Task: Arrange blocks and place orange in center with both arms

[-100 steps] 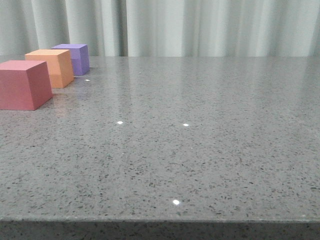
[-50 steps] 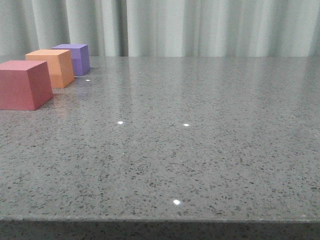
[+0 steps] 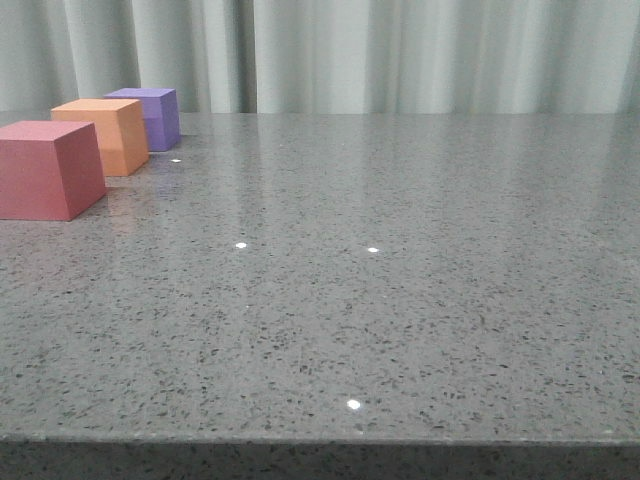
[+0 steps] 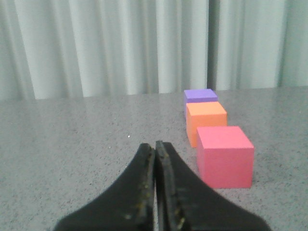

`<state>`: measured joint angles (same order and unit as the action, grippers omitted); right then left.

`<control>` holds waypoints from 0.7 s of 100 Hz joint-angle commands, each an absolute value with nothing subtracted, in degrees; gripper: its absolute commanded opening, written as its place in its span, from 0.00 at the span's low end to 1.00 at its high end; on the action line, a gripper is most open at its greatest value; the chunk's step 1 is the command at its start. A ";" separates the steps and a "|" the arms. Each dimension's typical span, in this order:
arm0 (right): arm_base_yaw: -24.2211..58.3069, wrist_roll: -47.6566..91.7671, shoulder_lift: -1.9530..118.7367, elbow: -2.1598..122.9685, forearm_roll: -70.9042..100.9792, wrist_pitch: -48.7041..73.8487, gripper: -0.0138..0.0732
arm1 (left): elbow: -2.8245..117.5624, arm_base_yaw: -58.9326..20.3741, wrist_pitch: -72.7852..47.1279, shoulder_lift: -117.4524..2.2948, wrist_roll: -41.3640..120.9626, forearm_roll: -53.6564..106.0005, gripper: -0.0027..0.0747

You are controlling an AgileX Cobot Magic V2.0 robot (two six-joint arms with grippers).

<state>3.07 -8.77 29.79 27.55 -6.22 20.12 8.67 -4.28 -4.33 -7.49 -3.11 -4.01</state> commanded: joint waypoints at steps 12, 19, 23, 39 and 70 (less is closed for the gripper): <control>2.58 -8.55 29.86 29.12 -7.19 15.68 0.08 | 2.21 -3.14 3.92 -1.81 -3.26 -3.05 0.01; 2.58 -8.55 29.86 29.12 -7.19 15.68 0.08 | -0.32 -3.14 5.53 0.14 -3.26 -2.27 0.01; 2.58 -8.55 29.86 29.12 -7.19 15.68 0.08 | -1.60 -3.14 6.18 1.06 -3.26 -2.04 0.01; 2.58 -8.55 29.86 29.12 -7.19 15.67 0.08 | -2.58 -3.14 5.71 1.98 -3.26 -1.33 0.01; 2.58 -8.55 29.86 29.12 -7.19 15.65 0.08 | -2.58 -3.14 5.36 1.98 -3.26 -1.33 0.01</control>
